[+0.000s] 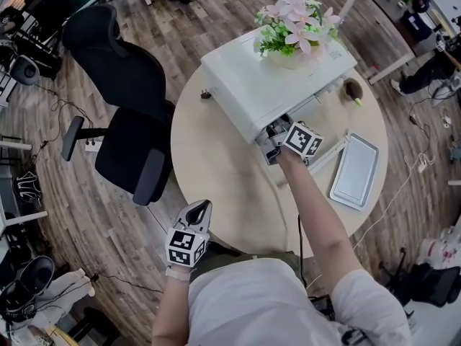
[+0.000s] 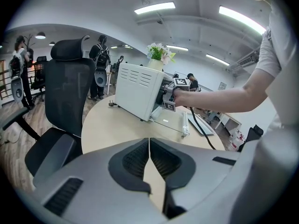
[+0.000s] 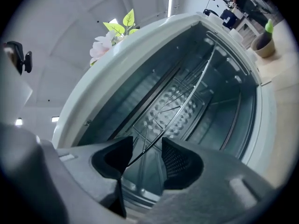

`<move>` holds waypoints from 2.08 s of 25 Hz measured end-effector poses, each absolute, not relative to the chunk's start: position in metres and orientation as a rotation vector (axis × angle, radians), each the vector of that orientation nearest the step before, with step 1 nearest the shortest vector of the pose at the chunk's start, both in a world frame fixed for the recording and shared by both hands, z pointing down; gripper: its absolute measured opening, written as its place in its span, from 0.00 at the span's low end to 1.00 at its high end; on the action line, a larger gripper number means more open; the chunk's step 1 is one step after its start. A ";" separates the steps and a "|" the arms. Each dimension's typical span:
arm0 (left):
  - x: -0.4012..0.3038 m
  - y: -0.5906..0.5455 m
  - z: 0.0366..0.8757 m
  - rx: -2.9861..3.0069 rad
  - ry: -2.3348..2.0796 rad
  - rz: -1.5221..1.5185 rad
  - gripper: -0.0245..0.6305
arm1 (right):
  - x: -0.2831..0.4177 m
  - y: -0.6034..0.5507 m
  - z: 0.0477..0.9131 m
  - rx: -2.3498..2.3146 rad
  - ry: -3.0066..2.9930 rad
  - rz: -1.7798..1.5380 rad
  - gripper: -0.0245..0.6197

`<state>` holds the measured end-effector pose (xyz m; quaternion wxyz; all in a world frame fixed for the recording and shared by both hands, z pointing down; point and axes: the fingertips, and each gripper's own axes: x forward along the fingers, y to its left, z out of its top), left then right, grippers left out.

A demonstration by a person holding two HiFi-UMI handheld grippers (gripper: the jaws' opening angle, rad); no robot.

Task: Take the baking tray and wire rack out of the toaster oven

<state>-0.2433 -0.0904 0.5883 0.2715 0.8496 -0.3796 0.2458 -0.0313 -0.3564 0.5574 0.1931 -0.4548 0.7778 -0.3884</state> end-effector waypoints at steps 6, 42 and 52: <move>-0.243 -0.087 0.589 2.277 -1.030 0.670 0.03 | -0.040 -0.365 0.547 -1.289 2.262 -1.019 0.29; -0.188 -0.005 0.574 2.214 -1.136 0.638 0.03 | 0.001 -0.280 0.553 -1.186 2.253 -1.121 0.15; -0.168 0.014 0.570 2.219 -1.149 0.631 0.03 | 0.013 -0.252 0.550 -1.150 2.247 -1.134 0.14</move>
